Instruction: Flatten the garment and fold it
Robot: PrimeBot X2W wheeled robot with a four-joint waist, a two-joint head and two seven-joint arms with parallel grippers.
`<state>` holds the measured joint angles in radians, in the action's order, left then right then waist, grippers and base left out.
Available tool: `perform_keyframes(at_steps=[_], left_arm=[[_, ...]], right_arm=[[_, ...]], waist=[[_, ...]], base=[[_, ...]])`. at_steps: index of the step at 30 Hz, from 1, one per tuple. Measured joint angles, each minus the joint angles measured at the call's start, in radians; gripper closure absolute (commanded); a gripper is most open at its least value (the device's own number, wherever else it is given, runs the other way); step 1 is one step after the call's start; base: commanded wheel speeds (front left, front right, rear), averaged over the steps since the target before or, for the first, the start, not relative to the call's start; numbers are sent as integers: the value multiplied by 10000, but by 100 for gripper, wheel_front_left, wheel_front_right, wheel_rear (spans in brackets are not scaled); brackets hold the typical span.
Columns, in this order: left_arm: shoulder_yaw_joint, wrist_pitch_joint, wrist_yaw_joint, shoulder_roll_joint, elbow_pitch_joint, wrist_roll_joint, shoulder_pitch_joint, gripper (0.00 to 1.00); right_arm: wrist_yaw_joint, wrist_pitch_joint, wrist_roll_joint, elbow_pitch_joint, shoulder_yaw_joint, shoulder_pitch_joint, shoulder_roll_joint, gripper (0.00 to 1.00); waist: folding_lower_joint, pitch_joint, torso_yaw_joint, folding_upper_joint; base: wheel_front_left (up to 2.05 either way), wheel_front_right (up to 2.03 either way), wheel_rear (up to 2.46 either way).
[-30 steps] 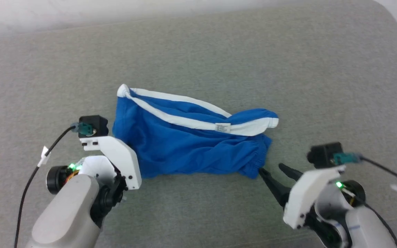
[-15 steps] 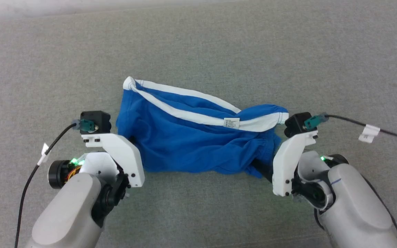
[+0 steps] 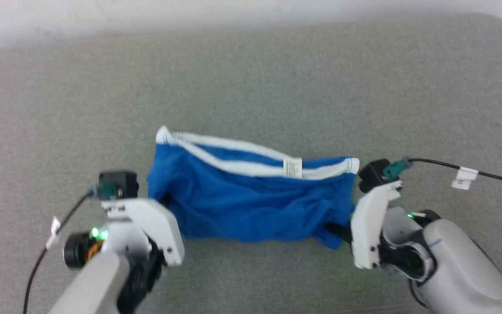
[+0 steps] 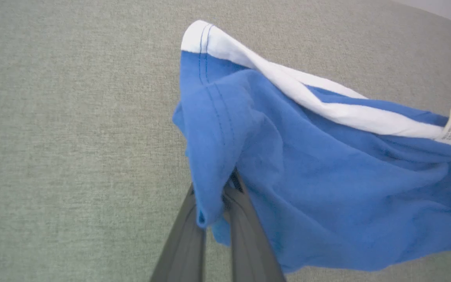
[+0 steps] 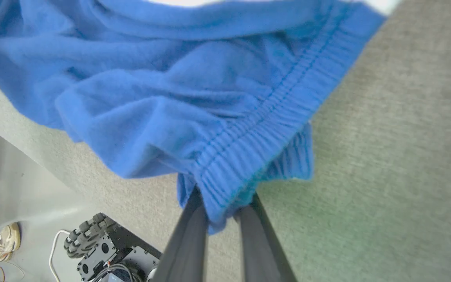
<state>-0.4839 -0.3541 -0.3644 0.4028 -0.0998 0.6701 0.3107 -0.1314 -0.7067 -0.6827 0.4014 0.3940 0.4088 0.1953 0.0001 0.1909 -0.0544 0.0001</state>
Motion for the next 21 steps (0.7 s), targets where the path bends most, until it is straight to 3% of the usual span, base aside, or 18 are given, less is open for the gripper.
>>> perform_keyframes(at_steps=[6,12,13,14,15,16,21], left_arm=[[19,219,-556,-13,805,267,-1890,100],[-132,472,-767,-337,905,598,-3146,100],[-169,485,-754,-437,825,662,-3201,97],[-171,575,-754,-587,731,748,-3235,73],[-207,663,-731,-679,614,763,-3237,25],[-259,767,-662,-727,510,748,-3236,0],[-150,1795,-577,-828,345,453,-3235,0]], right_arm=[[0,-472,-430,-675,94,-595,882,100],[-2,-481,-370,-861,96,-1402,1141,100],[-2,-447,-336,-848,90,-1528,1137,71],[-2,-337,-267,-834,71,-1662,1122,55],[-2,-190,-180,-813,23,-1785,1091,16],[-2,-12,-79,-803,-38,-1916,1060,0],[-2,1383,573,-1009,-673,-2799,702,0]], waist=[[-1,-550,131,0],[-2,-825,294,0],[-2,-833,325,0],[-2,-839,351,0],[-2,-846,370,0],[-2,-863,379,0],[-1,-1048,387,0]], base=[[0,0,0],[0,0,0],[0,0,0],[0,0,0],[0,0,0],[0,0,0],[0,0,0]])
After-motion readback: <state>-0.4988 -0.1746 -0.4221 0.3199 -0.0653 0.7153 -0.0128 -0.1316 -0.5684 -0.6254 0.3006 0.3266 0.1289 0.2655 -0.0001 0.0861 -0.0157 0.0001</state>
